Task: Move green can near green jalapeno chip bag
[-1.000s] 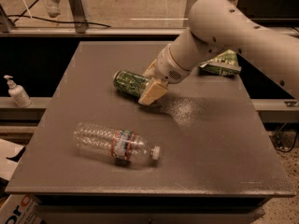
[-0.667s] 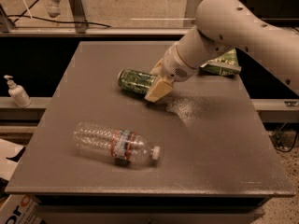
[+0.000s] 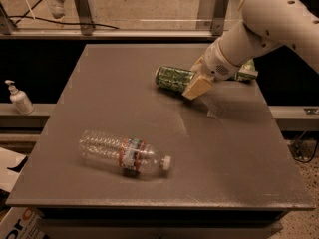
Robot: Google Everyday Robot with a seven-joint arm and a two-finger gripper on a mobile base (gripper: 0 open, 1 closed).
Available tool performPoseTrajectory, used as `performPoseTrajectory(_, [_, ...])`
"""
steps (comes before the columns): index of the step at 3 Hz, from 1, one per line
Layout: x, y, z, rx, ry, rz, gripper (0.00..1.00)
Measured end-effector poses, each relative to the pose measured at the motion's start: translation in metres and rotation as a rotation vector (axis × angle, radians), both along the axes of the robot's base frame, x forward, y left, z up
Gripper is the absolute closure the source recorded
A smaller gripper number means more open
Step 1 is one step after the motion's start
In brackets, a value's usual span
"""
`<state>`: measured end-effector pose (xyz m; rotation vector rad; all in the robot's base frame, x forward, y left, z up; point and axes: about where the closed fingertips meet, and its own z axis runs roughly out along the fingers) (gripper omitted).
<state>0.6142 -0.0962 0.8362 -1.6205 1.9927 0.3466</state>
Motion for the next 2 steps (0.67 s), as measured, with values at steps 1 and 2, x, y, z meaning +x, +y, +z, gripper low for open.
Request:
performPoseTrajectory(1, [0.016, -0.052, 0.003, -0.025, -0.007, -0.089, 1.00])
performPoseTrajectory(2, [0.027, -0.105, 0.011, -0.035, -0.021, -0.180, 1.00])
